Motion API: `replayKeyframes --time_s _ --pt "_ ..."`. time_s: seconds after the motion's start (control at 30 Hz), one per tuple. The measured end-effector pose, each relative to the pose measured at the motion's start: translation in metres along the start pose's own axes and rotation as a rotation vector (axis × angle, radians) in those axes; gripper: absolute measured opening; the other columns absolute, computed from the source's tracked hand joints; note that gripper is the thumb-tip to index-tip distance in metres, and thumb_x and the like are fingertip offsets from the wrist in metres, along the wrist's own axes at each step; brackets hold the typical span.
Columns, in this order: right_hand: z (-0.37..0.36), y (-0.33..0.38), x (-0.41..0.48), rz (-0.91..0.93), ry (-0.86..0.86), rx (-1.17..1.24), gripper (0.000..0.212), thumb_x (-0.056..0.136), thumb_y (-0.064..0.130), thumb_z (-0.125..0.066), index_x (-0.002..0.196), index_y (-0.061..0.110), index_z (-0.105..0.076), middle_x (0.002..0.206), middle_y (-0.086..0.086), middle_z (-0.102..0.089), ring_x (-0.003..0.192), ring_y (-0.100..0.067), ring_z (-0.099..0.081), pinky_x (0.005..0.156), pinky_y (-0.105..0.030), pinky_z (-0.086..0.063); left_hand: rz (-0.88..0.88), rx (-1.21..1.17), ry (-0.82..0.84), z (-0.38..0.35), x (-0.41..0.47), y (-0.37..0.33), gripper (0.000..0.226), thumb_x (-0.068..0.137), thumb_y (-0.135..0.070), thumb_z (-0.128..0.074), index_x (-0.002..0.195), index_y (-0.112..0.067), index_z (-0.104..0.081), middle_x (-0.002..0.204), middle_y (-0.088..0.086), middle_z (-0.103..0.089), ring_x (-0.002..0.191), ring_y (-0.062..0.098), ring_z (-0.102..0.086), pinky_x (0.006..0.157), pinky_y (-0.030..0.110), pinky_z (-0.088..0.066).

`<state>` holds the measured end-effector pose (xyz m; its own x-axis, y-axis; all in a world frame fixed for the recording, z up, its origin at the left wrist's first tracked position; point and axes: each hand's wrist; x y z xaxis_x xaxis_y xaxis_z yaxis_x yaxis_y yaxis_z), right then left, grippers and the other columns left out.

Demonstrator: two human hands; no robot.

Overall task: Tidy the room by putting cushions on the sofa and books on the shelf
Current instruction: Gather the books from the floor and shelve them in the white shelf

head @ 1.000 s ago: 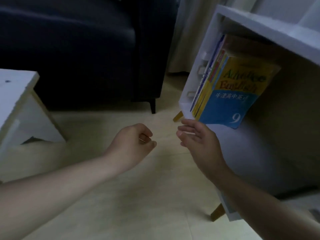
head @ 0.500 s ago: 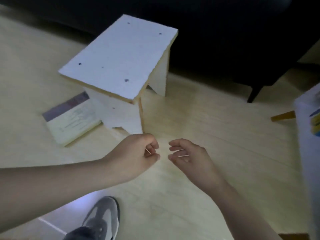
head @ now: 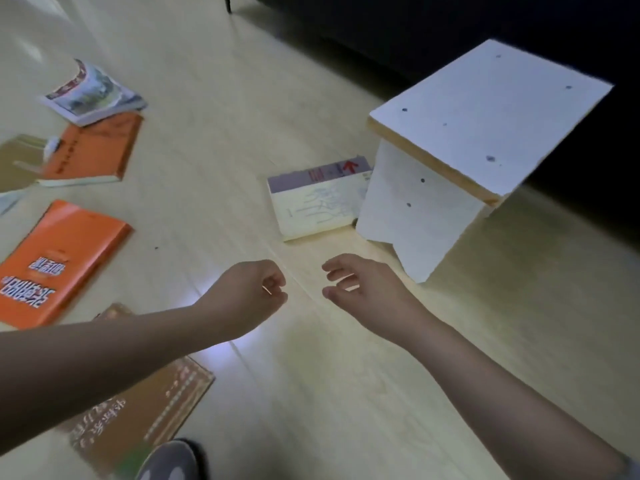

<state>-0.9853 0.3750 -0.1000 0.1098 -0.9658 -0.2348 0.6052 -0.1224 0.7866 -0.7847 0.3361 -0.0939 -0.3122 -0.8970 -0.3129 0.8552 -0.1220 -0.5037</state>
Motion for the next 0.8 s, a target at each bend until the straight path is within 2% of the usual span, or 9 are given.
replayKeyframes --time_s 0.1,0.23,0.43,0.53,0.6,0.8 --pt "-0.007 0.013 0.009 0.037 0.069 -0.063 0.033 0.089 0.03 -0.062 0.121 0.028 -0.058 0.11 0.012 -0.062 0.098 -0.004 -0.06 0.091 -0.029 -0.051 0.02 0.01 -0.012 0.005 0.0 0.022 0.014 0.089 -0.022 -0.059 0.101 -0.015 -0.064 0.094 -0.008 -0.064 0.086 0.013 -0.061 0.075 0.023 -0.049" --pt "-0.022 0.039 0.027 0.101 0.173 -0.162 0.032 0.09 0.031 -0.06 0.121 0.028 -0.058 0.113 0.012 -0.061 0.099 -0.006 -0.059 0.09 -0.028 -0.05 0.062 -0.014 -0.029 0.012 0.007 0.051 0.017 0.089 -0.022 -0.059 0.103 -0.014 -0.064 0.094 -0.007 -0.062 0.083 0.011 -0.059 0.063 0.01 -0.039" --pt "-0.068 0.072 0.058 0.16 0.27 -0.254 0.032 0.09 0.03 -0.06 0.122 0.026 -0.058 0.114 0.007 -0.062 0.099 -0.011 -0.06 0.089 -0.032 -0.05 0.136 -0.041 -0.096 0.033 -0.003 0.105 0.015 0.09 -0.023 -0.059 0.102 -0.015 -0.063 0.098 -0.004 -0.063 0.083 0.012 -0.057 0.062 0.01 -0.039" --pt "-0.102 0.088 0.069 0.204 0.319 -0.27 0.032 0.09 0.029 -0.061 0.122 0.024 -0.058 0.115 0.006 -0.063 0.099 -0.012 -0.06 0.089 -0.031 -0.049 0.229 -0.046 -0.137 0.052 -0.028 0.139 0.013 0.089 -0.027 -0.059 0.101 -0.022 -0.061 0.093 -0.008 -0.061 0.083 0.01 -0.058 0.072 0.024 -0.05" --pt "-0.125 0.1 0.077 0.243 0.36 -0.297 0.033 0.09 0.03 -0.06 0.122 0.025 -0.058 0.115 0.007 -0.062 0.101 -0.012 -0.059 0.09 -0.031 -0.048 0.285 -0.034 -0.159 0.062 -0.047 0.164 0.015 0.089 -0.025 -0.059 0.103 -0.019 -0.062 0.093 -0.007 -0.062 0.087 0.013 -0.06 0.08 0.031 -0.052" --pt "-0.178 0.142 0.093 0.361 0.504 -0.414 0.036 0.092 0.03 -0.057 0.127 0.024 -0.055 0.121 0.006 -0.061 0.108 -0.013 -0.056 0.09 -0.03 -0.046 0.427 -0.035 -0.249 0.082 -0.099 0.225 0.014 0.087 -0.023 -0.063 0.099 -0.017 -0.066 0.089 -0.008 -0.064 0.084 0.01 -0.062 0.076 0.029 -0.051"
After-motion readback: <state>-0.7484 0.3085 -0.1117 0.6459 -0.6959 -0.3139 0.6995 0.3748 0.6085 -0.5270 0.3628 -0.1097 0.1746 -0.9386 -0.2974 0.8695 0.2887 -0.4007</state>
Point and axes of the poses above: each hand's wrist, its own x-axis towards the middle knuckle, its own z-axis out of the back of the hand, y = z × x
